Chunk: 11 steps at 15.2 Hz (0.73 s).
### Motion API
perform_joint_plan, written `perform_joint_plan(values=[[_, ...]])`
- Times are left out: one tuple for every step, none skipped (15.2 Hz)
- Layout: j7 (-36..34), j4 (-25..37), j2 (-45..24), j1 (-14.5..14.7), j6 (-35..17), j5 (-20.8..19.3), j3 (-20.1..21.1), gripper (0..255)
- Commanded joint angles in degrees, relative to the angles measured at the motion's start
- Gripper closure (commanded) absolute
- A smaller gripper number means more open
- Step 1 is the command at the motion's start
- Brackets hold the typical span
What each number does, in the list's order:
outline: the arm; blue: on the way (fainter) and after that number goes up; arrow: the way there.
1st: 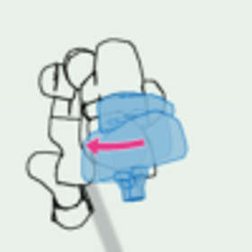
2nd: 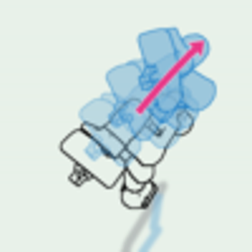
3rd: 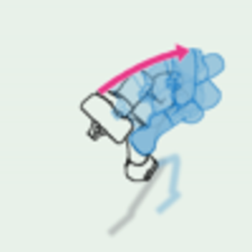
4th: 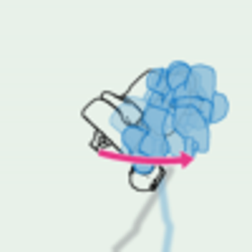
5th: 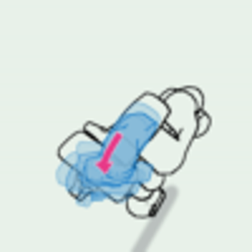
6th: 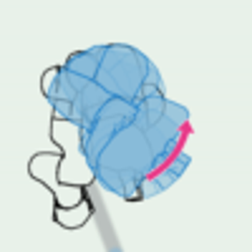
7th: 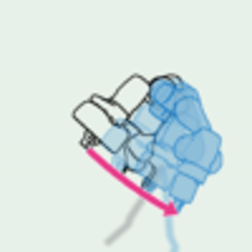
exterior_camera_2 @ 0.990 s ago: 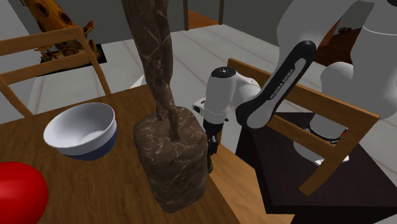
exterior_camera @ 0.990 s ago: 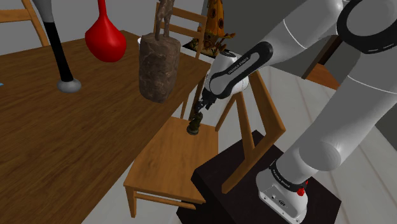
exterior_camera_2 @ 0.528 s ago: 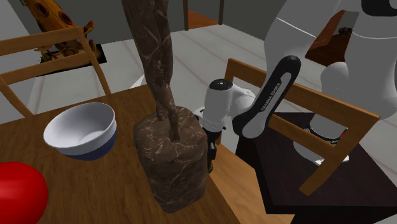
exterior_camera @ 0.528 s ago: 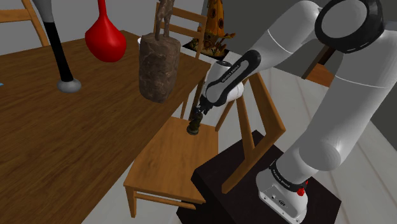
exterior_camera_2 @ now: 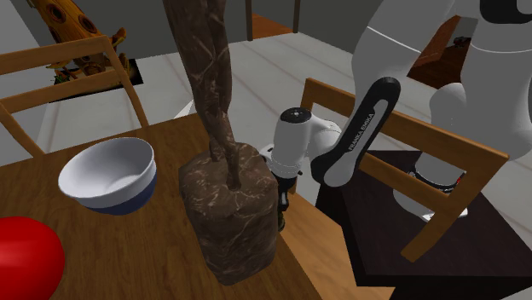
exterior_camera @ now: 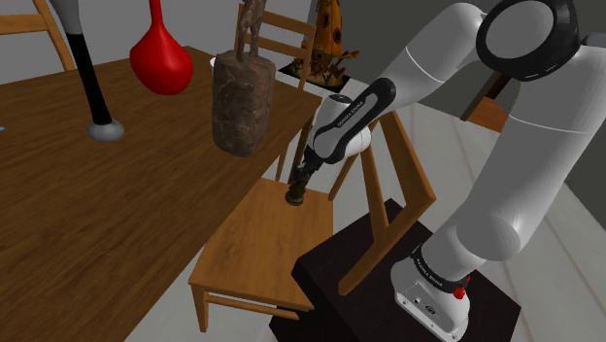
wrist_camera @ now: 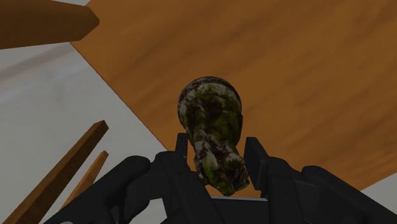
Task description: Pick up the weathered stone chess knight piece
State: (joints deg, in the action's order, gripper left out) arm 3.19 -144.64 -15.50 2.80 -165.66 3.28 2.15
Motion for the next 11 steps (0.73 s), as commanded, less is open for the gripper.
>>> perform_joint_plan(values=[[0.0, -0.1, -0.1, 0.0, 0.0, 0.0, 0.0, 255], [0.0, 0.0, -0.1, 0.0, 0.0, 0.0, 0.0, 255], [-0.1, 0.0, -0.2, 0.0, 0.0, 0.0, 0.0, 255], [-0.1, -0.2, -0.1, 0.0, -0.1, 0.0, 0.0, 255], [-0.1, -0.3, 0.8, 0.1, 0.7, 0.0, 0.0, 255], [-0.1, -0.4, 1.7, 0.1, 1.4, -0.1, 0.0, 255], [-0.2, -0.5, 2.6, 0.1, 2.2, -0.1, -0.1, 255], [-0.2, -0.6, 3.5, 0.1, 3.0, -0.1, -0.1, 255], [-0.3, -0.7, 4.3, 0.1, 3.8, -0.1, -0.1, 255], [-0.3, -0.7, 5.2, 0.1, 4.6, -0.2, -0.1, 255], [-0.3, -0.8, 6.0, 0.1, 5.4, -0.2, -0.1, 255]])
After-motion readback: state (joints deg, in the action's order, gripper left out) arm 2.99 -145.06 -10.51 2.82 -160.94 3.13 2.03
